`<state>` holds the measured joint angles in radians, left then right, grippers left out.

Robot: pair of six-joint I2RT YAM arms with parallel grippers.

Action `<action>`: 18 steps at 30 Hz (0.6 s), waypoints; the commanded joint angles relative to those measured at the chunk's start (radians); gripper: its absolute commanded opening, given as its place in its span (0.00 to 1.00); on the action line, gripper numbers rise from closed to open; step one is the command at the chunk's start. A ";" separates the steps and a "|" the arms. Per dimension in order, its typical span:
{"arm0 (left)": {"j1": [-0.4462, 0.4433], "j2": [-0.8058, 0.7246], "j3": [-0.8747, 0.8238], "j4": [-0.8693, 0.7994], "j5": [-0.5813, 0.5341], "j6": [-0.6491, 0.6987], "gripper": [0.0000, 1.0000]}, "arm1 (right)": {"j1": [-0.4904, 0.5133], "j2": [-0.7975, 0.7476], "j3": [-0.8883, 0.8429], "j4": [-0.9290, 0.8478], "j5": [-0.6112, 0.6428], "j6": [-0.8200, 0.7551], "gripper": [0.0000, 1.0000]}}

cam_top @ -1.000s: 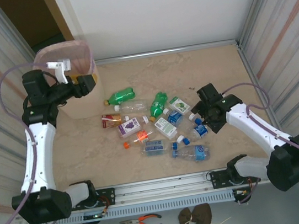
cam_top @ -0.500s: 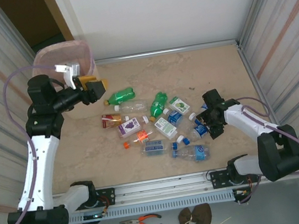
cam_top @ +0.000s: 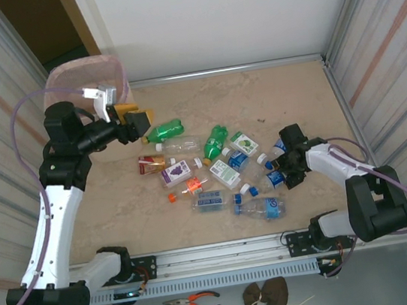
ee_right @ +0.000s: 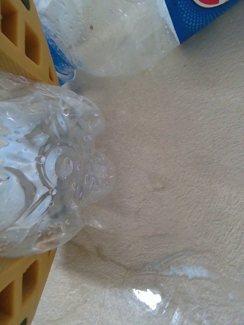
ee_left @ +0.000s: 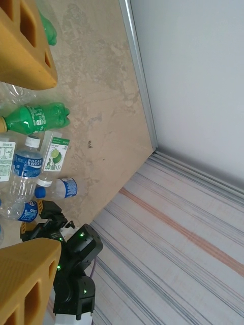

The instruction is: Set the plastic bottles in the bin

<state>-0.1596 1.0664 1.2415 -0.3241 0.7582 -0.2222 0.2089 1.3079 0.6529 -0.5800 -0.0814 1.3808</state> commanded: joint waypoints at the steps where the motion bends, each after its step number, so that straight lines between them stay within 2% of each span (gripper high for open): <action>1: -0.012 -0.015 0.023 0.019 0.009 0.009 0.77 | -0.008 -0.058 -0.002 -0.052 0.037 0.024 0.57; 6: -0.015 -0.031 -0.031 0.111 0.006 -0.054 0.76 | -0.011 -0.173 0.050 -0.183 0.154 -0.008 0.57; 11: -0.018 -0.022 -0.044 0.150 -0.041 -0.115 0.76 | -0.009 -0.292 0.126 -0.220 0.238 -0.138 0.56; 14: -0.023 0.000 -0.042 0.169 -0.077 -0.174 0.76 | -0.002 -0.371 0.160 -0.155 0.225 -0.285 0.54; 18: -0.037 0.041 -0.037 0.233 -0.012 -0.217 0.76 | 0.016 -0.454 0.175 0.006 0.108 -0.501 0.55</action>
<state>-0.1837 1.0863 1.2011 -0.1726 0.7147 -0.3813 0.2123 0.8936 0.7994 -0.6785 0.0830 1.0790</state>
